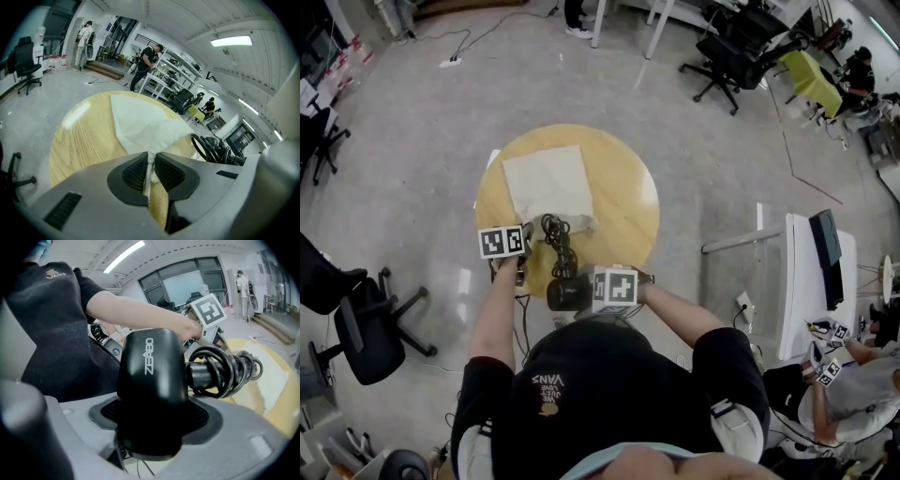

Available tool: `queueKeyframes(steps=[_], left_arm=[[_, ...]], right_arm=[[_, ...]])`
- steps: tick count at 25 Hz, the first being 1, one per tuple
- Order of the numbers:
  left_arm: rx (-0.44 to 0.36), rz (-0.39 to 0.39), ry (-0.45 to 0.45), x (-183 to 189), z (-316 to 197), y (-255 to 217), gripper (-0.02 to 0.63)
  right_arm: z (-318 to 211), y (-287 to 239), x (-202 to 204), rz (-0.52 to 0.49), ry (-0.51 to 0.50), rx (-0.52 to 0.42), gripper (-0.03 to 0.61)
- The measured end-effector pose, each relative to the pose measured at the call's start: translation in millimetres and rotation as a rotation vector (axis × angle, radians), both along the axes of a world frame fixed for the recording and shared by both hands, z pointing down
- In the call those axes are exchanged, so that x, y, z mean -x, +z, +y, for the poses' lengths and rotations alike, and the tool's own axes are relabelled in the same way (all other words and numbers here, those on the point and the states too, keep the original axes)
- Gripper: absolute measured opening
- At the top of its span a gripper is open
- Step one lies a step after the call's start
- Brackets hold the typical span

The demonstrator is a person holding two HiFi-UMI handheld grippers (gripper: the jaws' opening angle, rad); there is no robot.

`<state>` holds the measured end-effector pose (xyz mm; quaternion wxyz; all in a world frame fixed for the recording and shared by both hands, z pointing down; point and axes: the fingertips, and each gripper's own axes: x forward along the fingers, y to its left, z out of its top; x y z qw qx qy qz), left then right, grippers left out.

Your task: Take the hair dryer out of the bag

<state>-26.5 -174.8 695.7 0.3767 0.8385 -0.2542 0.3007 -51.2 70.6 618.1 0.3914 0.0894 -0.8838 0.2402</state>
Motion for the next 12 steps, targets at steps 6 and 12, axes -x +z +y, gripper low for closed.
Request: queueKeyframes(steps=[6, 12], left_arm=[[-0.011, 0.001, 0.002, 5.2, 4.1, 2.0, 0.052], [-0.051, 0.014, 0.030, 1.1, 8.9, -3.3, 0.055]], right_arm=[[-3.2, -12.0, 3.0, -0.042, 0.073, -0.027, 0.351], [-13.9, -28.6, -5.5, -0.098, 0.156, -0.061, 0.351]])
